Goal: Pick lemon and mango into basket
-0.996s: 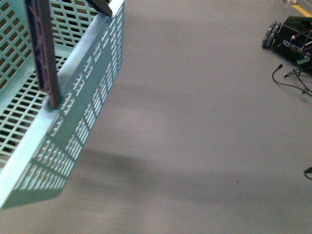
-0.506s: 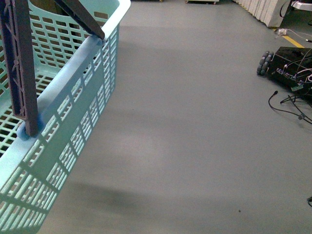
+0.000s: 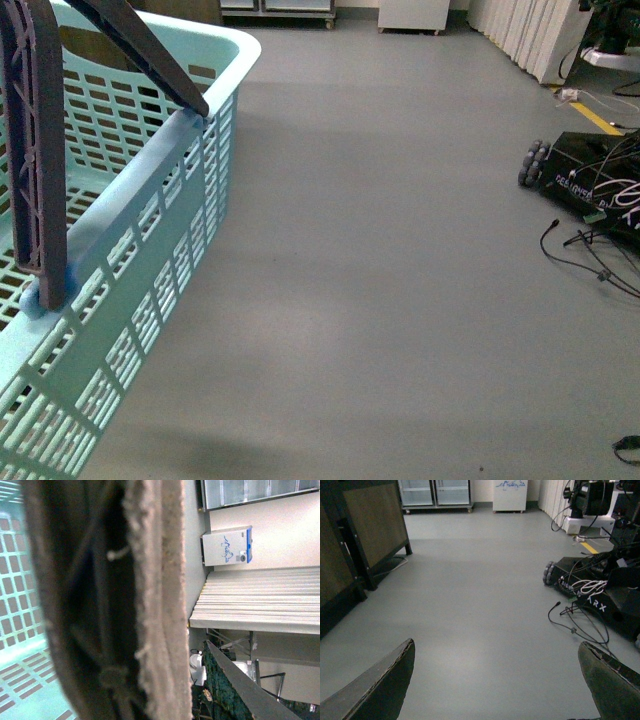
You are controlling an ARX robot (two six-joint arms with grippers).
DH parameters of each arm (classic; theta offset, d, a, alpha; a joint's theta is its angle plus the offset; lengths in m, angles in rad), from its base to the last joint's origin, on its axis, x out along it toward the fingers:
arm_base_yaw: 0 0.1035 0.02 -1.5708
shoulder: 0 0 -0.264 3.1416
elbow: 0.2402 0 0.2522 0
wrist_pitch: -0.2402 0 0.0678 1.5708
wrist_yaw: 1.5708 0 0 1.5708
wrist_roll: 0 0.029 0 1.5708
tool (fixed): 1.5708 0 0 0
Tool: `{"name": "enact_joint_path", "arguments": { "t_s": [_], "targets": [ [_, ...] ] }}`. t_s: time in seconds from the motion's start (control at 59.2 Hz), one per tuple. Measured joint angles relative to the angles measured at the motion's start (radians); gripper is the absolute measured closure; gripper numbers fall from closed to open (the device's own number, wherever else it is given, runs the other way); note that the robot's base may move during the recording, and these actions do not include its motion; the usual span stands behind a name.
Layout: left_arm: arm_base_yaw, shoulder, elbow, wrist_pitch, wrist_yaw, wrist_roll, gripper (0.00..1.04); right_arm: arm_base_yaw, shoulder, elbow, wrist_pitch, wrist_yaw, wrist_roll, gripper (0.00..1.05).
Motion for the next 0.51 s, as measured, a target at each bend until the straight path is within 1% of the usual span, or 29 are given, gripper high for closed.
{"name": "enact_joint_path", "arguments": {
  "t_s": [0.506],
  "targets": [
    [0.000, 0.000, 0.000, 0.000, 0.000, 0.000, 0.78, 0.000, 0.000, 0.000, 0.000, 0.000, 0.000, 0.09]
  ]
}}
